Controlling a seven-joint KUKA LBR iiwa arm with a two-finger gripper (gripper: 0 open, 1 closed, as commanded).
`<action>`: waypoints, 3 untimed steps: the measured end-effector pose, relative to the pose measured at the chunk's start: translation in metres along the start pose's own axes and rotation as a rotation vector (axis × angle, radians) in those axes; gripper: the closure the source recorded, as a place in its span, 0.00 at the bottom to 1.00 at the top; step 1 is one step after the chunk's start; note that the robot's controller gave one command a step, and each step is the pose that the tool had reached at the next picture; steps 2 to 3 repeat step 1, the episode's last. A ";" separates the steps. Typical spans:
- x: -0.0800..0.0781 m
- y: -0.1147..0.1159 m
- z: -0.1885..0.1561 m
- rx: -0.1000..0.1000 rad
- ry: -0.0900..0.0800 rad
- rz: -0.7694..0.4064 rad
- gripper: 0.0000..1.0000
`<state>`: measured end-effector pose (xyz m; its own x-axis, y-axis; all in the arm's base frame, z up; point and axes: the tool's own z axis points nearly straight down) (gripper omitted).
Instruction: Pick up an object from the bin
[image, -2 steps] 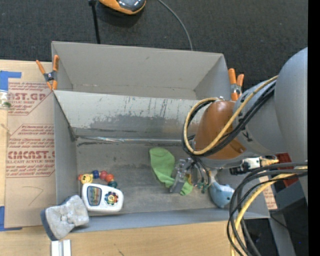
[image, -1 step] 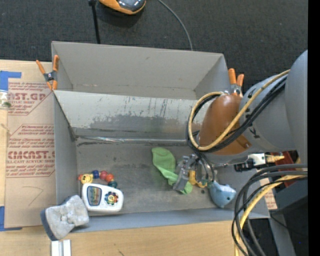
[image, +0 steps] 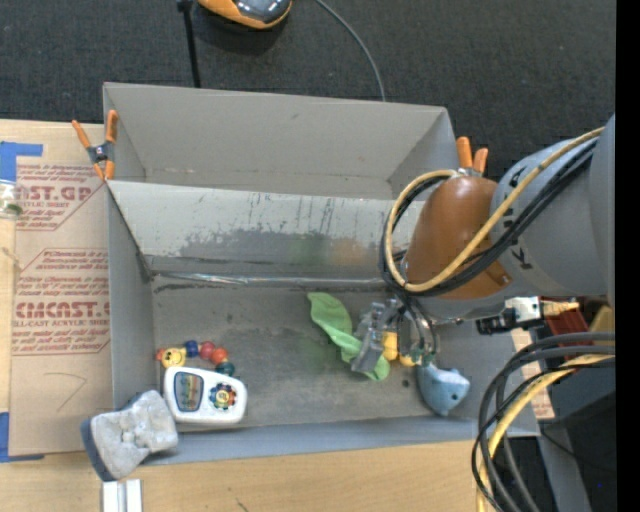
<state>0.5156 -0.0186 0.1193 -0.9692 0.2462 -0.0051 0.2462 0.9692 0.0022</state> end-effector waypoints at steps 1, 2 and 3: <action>-0.004 0.008 -0.082 0.001 0.003 -0.017 1.00; -0.004 0.008 -0.082 0.001 0.003 -0.017 1.00; -0.004 0.008 -0.082 0.001 0.003 -0.017 1.00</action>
Offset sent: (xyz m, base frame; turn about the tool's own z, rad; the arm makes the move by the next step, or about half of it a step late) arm 0.0000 0.0000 0.0000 0.0000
